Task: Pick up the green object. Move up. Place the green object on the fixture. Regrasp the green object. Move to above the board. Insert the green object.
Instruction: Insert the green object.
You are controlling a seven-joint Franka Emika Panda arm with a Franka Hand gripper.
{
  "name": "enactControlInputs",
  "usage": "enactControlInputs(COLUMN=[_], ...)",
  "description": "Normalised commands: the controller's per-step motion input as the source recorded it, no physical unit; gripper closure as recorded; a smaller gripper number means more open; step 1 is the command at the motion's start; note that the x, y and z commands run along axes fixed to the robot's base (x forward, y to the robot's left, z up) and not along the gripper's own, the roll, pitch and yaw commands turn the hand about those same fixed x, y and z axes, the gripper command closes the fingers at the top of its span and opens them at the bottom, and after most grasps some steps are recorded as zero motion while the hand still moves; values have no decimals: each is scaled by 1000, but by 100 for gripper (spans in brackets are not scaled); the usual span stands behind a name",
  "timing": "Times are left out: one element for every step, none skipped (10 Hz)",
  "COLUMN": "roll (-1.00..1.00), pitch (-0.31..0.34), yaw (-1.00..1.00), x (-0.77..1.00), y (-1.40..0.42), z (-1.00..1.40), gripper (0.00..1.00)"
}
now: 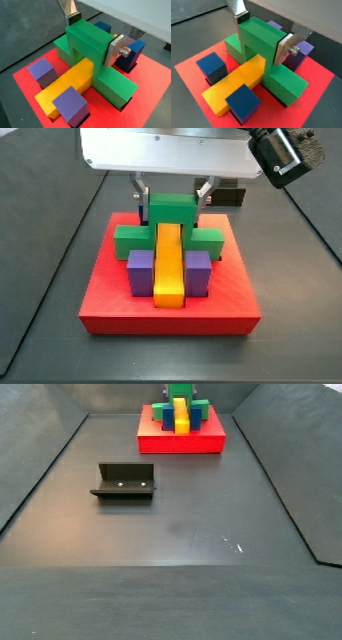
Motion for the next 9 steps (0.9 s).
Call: enactControlInputs(roll=[71, 67, 39, 10, 0, 0, 0, 0, 0], pitch=[0, 0, 0, 0, 0, 0, 0, 0, 0], yaw=[29, 0, 0, -23, -9, 0, -17, -40, -31], x=[6, 94, 169, 180, 143, 123, 183, 197, 120], y=[-49, -77, -80, -49, -29, 0, -6, -40, 0], z=[-143, -143, -149, -140, -151, -160, -160, -160, -197], gripper=[100, 100, 100, 100, 100, 100, 100, 100, 100])
